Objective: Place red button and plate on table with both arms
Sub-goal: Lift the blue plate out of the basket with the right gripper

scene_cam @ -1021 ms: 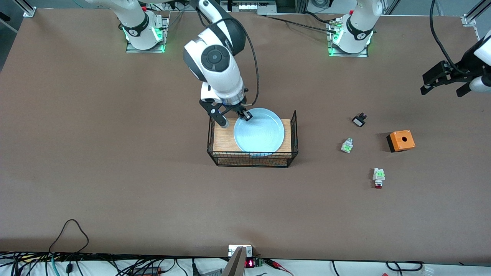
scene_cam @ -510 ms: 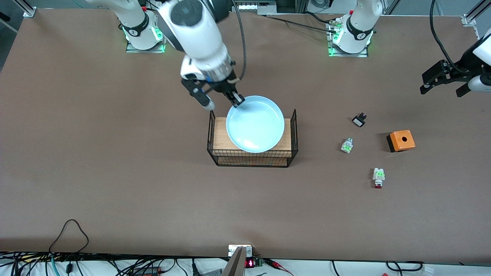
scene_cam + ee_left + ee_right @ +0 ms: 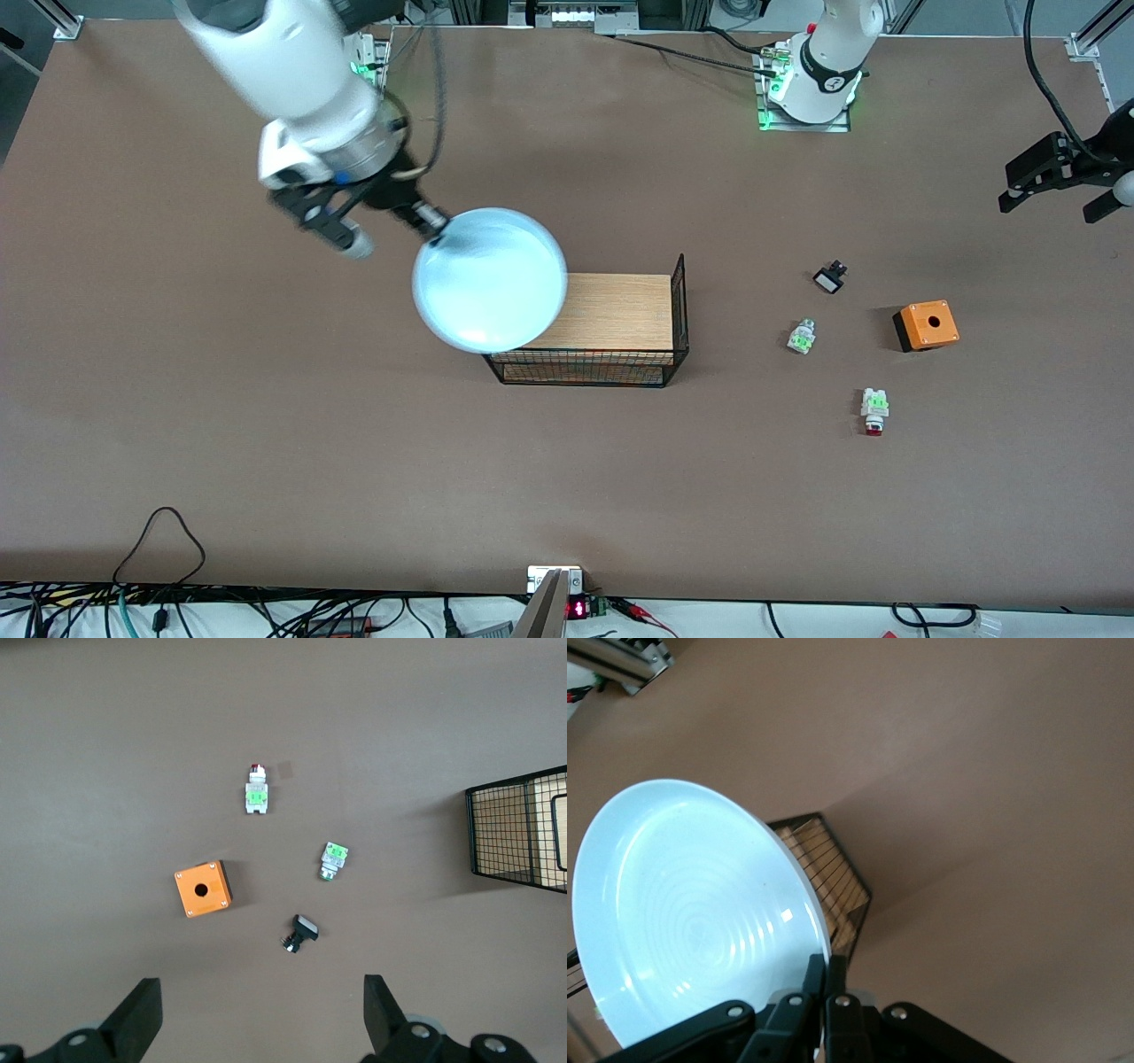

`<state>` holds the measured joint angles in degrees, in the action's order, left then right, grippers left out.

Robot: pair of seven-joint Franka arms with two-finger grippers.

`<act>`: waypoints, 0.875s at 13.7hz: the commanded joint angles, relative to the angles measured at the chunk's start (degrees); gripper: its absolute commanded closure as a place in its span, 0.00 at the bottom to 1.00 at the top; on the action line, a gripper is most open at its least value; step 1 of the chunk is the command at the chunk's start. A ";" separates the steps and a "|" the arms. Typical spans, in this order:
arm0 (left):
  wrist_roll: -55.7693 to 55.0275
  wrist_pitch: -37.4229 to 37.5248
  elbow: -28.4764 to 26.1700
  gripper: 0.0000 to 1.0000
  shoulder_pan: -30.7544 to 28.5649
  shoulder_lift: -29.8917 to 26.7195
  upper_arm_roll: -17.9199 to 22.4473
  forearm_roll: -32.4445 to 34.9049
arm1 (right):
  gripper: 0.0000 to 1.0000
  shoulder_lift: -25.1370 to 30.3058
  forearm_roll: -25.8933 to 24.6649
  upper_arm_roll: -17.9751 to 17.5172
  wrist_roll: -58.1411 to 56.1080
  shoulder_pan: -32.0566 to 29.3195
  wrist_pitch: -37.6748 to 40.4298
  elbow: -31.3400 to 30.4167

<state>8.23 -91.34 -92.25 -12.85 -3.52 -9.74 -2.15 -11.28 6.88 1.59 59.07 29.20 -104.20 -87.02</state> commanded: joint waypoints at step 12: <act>-9.02 1.25 -0.57 0.00 1.77 1.58 -0.36 0.57 | 1.00 3.54 -1.16 -0.80 -57.37 -32.53 4.64 -14.48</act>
<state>0.09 -90.24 -93.51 -11.46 -2.15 -10.19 -2.15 -9.41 6.47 2.08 5.75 -2.04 -97.39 -97.60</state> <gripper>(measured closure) 0.000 0.974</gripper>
